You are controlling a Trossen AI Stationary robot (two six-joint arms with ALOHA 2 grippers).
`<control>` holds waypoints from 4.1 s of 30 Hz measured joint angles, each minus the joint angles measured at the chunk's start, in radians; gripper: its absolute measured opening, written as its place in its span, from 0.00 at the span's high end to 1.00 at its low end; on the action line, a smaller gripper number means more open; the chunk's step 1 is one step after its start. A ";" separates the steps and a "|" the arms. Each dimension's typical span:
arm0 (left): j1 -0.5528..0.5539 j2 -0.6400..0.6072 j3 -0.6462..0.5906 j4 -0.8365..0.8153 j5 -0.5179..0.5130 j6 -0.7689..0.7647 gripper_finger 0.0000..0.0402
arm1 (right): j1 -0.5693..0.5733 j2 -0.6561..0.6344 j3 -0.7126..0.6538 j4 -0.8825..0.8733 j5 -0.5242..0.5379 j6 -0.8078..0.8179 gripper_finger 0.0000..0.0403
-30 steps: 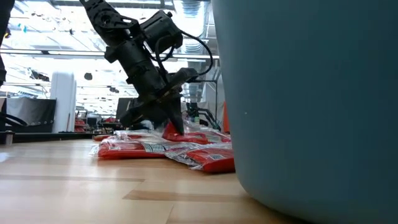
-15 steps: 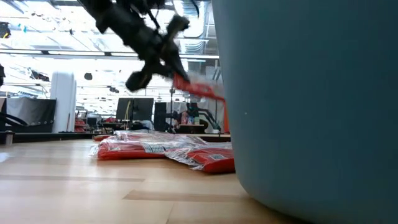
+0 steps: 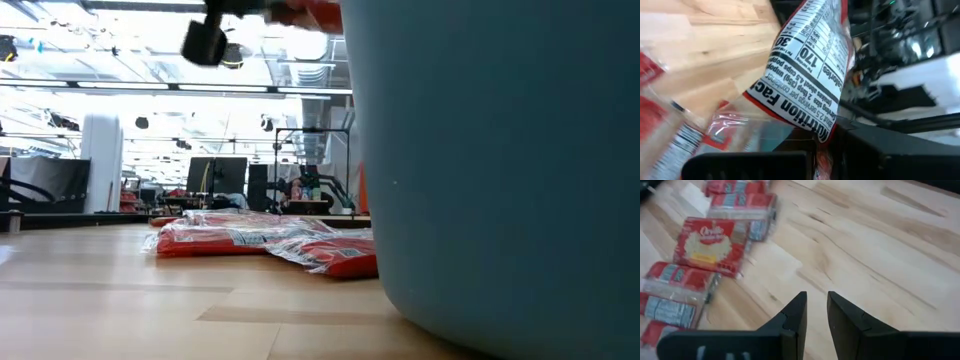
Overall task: Sort popcorn bags into baskets
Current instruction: Put the popcorn bag into the blue container
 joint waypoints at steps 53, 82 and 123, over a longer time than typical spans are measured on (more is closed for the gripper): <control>-0.238 0.770 0.803 -0.366 -0.129 -0.489 1.00 | 0.395 -0.080 0.000 -0.312 0.189 0.261 0.75; -0.241 0.819 0.841 -0.423 -0.024 -0.667 1.00 | 0.395 -0.080 0.000 -0.313 0.189 0.268 0.75; -0.167 0.835 0.874 -0.274 0.213 -0.345 0.59 | 0.399 -0.079 -0.001 -0.314 0.189 0.258 0.75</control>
